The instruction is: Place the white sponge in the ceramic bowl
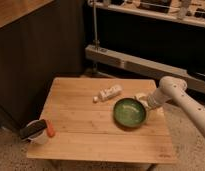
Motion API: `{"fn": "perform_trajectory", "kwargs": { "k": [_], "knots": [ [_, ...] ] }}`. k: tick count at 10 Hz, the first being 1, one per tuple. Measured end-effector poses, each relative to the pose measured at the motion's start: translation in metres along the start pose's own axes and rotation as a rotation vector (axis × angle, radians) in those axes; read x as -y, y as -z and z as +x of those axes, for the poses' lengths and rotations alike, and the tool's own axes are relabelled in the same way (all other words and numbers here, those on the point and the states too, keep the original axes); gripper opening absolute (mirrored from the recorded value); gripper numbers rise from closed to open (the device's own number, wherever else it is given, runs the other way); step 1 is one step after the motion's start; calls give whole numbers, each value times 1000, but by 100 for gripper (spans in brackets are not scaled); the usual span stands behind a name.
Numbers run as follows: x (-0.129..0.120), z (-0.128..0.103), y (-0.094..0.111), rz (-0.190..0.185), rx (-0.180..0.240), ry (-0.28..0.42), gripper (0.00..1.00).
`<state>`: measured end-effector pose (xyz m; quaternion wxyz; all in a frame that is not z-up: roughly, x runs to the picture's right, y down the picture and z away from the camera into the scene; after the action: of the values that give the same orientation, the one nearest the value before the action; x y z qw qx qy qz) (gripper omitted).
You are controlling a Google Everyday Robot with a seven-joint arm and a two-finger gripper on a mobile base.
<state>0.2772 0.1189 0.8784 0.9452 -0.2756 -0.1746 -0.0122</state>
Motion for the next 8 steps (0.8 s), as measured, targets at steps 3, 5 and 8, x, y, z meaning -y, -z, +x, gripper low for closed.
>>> {"fn": "perform_trajectory", "kwargs": {
  "k": [3,5,8],
  "knots": [
    [7,6,51,24,-62,-27,80],
    [14,16,94,39,-102,-60,80],
    [22,30,115,37,-146,-101,80]
  ]
}}
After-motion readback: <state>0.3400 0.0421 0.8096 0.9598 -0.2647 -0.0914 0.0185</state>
